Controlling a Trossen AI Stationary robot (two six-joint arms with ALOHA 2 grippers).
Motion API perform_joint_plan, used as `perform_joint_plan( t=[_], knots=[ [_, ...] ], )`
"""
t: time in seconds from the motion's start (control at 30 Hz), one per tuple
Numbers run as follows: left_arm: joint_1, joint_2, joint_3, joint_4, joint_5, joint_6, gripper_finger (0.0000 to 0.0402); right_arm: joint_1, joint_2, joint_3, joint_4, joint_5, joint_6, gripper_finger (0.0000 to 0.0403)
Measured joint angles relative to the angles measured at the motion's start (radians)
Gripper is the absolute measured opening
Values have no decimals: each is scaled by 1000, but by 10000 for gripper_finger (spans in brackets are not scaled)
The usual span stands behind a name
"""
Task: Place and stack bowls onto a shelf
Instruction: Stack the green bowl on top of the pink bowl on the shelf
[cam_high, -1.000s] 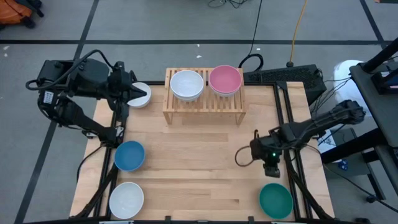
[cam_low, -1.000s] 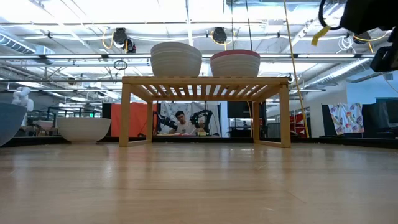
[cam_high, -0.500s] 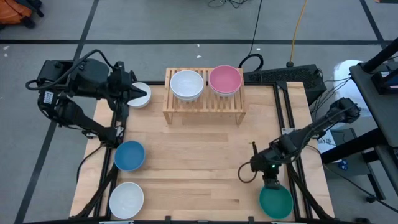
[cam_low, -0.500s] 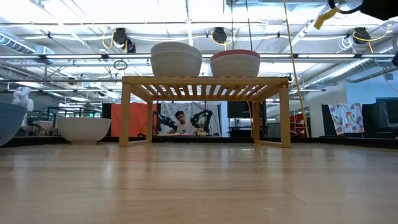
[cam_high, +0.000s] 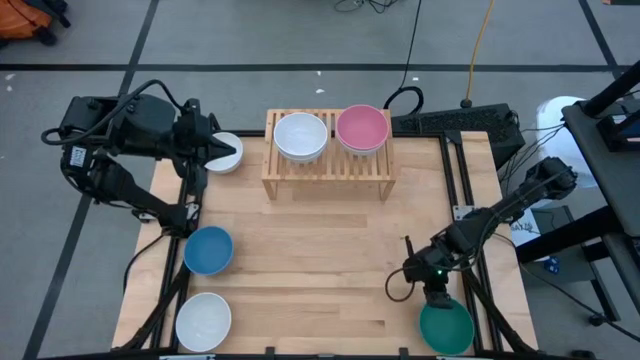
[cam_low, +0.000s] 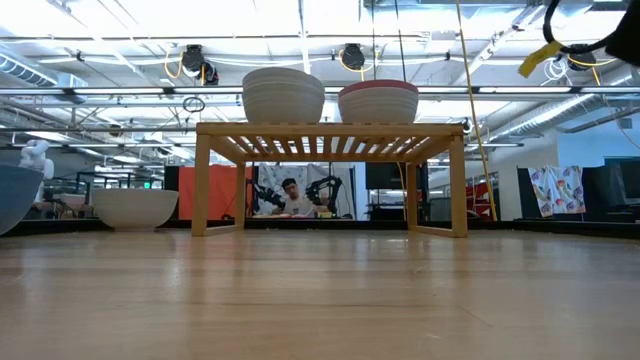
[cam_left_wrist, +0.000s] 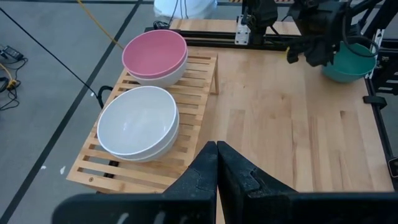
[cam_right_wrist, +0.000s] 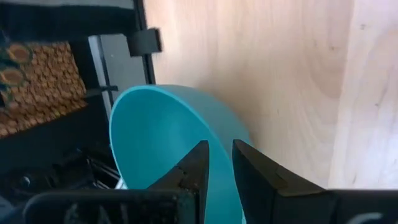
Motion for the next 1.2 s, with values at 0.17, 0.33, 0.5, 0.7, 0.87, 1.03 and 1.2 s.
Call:
perform_joint_plan(
  t=[0.17, 0.33, 0.5, 0.7, 0.87, 1.03, 1.2],
  knots=[
    [0, 0, 0, 0, 0, 0, 3, 29, 0, 0, 5, 0, -68, 63],
    [0, 0, 0, 0, 4, 0, 3, 62, 0, 0, 4, 67, -164, 63],
    [0, 0, 0, 0, 17, 0, 3, 86, 6, 0, 2, 104, -199, 63],
    [0, 0, 0, 0, 18, 0, 3, 119, 55, 0, -4, 101, -244, 63],
    [0, 0, 0, 0, 19, 0, 3, 143, 129, 0, 19, 101, -297, 63],
    [0, 0, 0, 0, 19, 0, 3, 144, 184, 0, 26, 102, -295, 33],
    [0, 0, 0, 0, 19, 0, 3, 129, 195, 0, 61, 122, -239, 4]
  ],
)
